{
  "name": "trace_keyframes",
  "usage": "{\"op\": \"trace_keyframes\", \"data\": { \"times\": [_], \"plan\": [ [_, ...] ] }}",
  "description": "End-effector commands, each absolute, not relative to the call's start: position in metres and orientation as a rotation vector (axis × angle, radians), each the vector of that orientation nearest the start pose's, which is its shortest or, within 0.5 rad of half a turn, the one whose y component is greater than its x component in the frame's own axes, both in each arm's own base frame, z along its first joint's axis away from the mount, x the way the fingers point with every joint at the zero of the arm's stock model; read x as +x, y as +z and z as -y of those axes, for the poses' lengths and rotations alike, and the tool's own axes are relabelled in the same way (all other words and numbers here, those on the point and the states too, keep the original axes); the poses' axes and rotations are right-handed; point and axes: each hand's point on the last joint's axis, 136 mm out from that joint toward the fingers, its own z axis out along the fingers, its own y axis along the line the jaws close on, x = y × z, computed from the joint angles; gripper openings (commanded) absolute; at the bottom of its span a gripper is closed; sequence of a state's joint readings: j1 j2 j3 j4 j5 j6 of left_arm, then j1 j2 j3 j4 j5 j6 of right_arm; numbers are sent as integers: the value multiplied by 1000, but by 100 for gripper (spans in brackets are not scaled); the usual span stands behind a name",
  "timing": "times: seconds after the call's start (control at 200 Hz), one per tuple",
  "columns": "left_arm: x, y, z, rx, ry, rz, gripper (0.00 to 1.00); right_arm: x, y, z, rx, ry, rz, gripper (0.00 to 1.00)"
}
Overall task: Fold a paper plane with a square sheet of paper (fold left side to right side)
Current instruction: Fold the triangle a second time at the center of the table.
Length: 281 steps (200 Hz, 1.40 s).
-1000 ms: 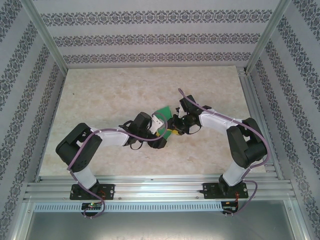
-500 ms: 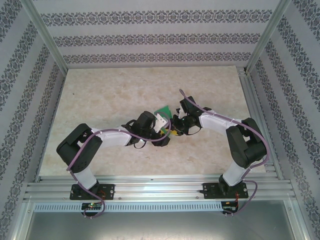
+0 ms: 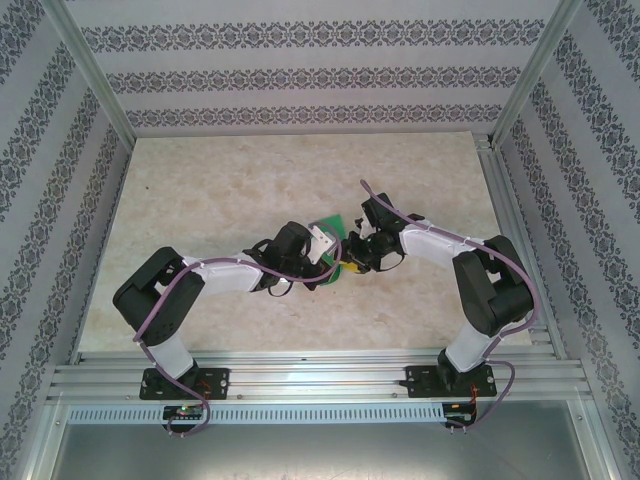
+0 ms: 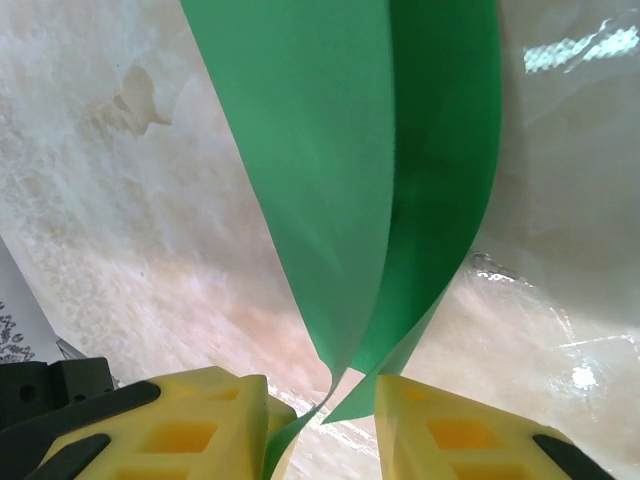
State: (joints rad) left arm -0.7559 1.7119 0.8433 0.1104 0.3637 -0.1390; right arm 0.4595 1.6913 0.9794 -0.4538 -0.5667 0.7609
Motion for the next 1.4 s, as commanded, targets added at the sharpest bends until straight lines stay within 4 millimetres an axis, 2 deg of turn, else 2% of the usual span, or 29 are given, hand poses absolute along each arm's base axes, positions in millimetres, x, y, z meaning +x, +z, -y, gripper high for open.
{"op": "trace_keyframes", "data": {
  "times": [0.0,0.095,0.2,0.45,0.57,0.779,0.994,1.184,1.399],
  "plan": [
    [275,74,350,919,-889,-2202,2,286,62,-237,257,1019,-2933,34],
    [277,77,350,897,-927,-2192,0,286,63,-237,252,1027,-2932,35],
    [280,79,348,872,-957,-2188,0,290,69,-233,247,1027,-2908,41],
    [284,77,344,845,-1010,-2198,0,301,105,-222,186,1044,-2776,60],
    [289,75,338,810,-1028,-2210,0,301,104,-213,169,1001,-2777,61],
    [294,67,326,754,-1052,-2253,0,298,83,-215,150,977,-2813,42],
    [297,61,318,708,-1075,-2282,0,289,47,-219,142,883,-2913,27],
    [301,52,312,652,-1111,-2322,0,282,26,-226,147,866,-2959,20],
    [306,46,309,610,-1138,-2350,0,276,8,-222,153,809,-3012,19]
  ]
}}
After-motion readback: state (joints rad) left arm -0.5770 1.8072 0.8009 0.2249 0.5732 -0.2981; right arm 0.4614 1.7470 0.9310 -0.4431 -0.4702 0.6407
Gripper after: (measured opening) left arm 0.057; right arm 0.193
